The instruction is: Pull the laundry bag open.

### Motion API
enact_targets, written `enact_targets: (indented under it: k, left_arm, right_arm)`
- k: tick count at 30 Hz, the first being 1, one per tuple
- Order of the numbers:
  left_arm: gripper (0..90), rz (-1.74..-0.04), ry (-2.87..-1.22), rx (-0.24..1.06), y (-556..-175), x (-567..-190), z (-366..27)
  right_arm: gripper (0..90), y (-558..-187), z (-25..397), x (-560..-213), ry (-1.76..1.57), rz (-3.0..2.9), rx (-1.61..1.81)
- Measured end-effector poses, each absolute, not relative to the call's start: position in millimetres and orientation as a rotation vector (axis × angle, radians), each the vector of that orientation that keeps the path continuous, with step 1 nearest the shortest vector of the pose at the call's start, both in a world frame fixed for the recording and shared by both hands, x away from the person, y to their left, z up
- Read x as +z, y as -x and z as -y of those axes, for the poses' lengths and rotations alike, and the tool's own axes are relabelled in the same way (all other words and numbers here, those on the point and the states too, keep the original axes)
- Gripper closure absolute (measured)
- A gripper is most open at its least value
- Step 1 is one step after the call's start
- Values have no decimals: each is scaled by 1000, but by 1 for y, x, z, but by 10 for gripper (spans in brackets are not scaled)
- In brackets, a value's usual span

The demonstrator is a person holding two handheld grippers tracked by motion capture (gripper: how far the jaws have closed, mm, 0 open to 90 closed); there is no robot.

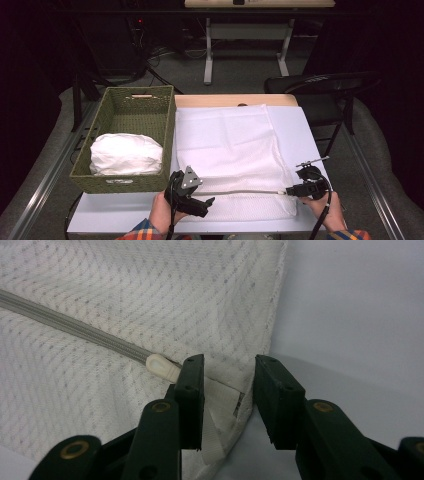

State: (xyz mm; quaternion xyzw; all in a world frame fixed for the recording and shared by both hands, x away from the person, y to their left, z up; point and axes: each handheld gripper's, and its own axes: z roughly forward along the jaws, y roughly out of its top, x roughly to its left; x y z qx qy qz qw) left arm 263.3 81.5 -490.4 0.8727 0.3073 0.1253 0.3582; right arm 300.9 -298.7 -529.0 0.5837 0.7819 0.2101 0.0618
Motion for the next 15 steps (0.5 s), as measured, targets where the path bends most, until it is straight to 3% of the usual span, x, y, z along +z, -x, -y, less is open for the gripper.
enact_targets:
  k: [9,15]
  left_arm:
    - [77,-784,-2270,308,-271,-496,-75]
    - [77,-772,-2282,294,-271,-499,-75]
  right_arm:
    - [602,-305,302,-528,-1790,-2366,663]
    - [636,-303,294,-530,-1734,-2409,585]
